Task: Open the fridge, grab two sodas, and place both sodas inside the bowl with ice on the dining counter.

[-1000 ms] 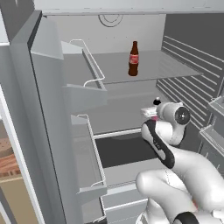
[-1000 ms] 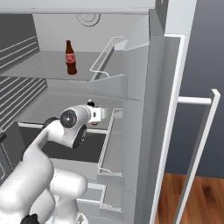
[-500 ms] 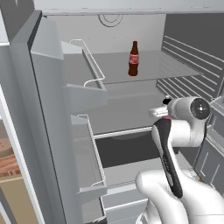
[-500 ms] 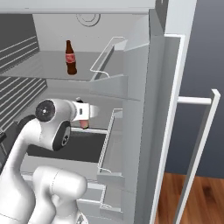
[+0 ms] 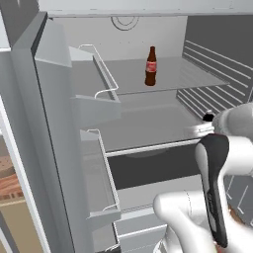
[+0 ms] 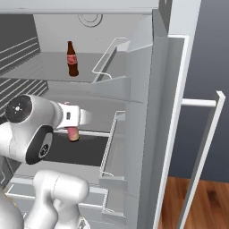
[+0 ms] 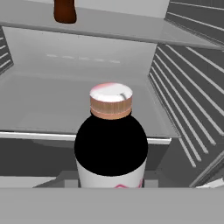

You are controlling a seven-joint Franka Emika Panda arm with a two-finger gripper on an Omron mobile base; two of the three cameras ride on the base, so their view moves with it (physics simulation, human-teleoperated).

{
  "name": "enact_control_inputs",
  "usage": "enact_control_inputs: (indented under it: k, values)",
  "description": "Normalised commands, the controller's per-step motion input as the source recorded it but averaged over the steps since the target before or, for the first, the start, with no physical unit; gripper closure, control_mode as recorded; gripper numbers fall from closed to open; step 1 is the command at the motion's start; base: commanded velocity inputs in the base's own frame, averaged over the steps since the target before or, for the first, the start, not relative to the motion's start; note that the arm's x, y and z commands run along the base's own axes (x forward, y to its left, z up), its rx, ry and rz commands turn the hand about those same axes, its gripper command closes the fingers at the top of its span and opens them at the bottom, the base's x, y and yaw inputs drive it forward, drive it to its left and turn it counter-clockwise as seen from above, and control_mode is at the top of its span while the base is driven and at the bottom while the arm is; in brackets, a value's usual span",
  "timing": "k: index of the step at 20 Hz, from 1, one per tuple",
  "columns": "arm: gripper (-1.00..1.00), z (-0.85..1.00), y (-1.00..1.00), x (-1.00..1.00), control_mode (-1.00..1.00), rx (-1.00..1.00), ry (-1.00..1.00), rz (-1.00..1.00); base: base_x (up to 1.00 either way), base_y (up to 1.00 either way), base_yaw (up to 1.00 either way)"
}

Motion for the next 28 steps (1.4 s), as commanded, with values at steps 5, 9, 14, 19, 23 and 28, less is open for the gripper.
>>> enact_control_inputs:
  k: [5,9,14,19,23,28]
  values:
    - [1.00,0.37,0.01,-1.00,-1.00,0.00,0.00,0.00,0.00,0.00,0.00]
    - [1.00,0.02,0.29,-0.72,-1.00,-0.01,-0.05,0.00,0.00,0.00,0.00]
    - [1.00,0.00,0.00,-0.21,-1.00,0.00,-0.01,0.00,0.00,0.00,0.00]
    - [1.00,0.01,0.00,-0.33,1.00,0.00,-0.13,0.00,-0.60,0.00,-0.02]
    - [1.00,0.00,0.00,0.00,1.00,0.00,0.00,0.00,-1.00,0.00,-0.13]
    - [1.00,0.00,0.00,0.00,1.00,0.00,0.00,0.00,-1.00,0.00,-0.32]
